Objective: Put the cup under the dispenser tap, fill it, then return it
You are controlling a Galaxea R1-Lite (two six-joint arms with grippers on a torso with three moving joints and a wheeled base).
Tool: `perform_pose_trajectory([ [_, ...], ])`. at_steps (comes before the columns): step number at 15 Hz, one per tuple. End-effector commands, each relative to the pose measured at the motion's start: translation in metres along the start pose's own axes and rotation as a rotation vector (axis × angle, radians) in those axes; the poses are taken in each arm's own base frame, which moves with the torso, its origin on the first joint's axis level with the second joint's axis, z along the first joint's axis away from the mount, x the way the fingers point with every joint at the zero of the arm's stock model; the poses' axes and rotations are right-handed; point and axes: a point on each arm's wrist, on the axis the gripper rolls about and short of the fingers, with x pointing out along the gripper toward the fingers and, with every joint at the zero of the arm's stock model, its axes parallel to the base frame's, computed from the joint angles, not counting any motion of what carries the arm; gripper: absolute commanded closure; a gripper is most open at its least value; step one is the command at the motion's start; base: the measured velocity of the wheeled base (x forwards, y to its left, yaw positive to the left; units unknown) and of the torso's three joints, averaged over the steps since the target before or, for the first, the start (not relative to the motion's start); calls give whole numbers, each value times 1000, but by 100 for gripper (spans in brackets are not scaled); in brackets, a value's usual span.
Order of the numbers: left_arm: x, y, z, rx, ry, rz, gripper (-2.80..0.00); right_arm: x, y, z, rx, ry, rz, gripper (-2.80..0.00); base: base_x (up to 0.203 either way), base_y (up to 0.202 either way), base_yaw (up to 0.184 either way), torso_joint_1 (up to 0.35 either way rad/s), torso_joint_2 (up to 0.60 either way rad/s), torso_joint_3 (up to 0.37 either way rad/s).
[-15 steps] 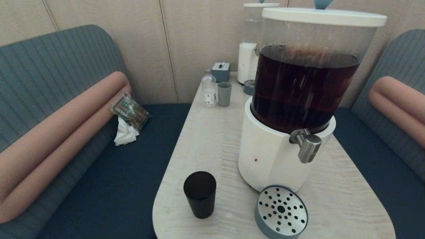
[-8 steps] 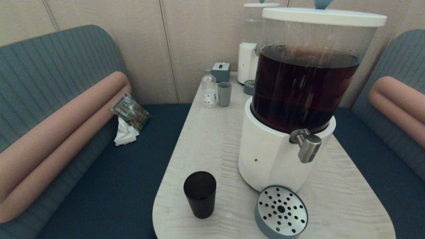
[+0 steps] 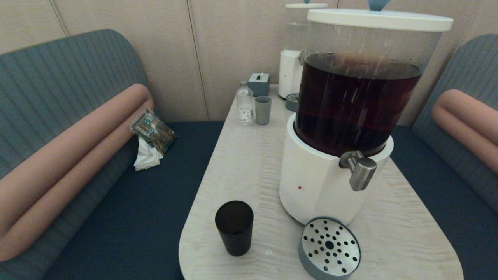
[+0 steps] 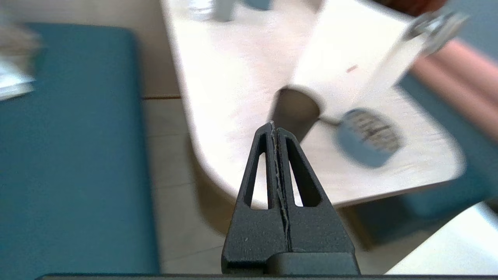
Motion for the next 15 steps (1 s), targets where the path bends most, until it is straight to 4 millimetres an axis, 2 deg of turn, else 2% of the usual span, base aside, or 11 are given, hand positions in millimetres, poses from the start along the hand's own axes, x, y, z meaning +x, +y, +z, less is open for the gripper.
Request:
perform_pose_trajectory([
  [1,33,10,13,-41,80,-21,0,0,0,-2,0,3,0,0,0,0,0,0,0,0],
  [4,79,25,20,-28,105,-84,0,0,0,-2,0,2,0,0,0,0,0,0,0,0],
  [7,122,43,12,-2,129,-111,0,0,0,-2,0,2,0,0,0,0,0,0,0,0],
  [12,185,75,-27,8,199,-110,0,0,0,-2,0,3,0,0,0,0,0,0,0,0],
  [15,205,89,-56,41,200,-125,0,0,0,-2,0,3,0,0,0,0,0,0,0,0],
])
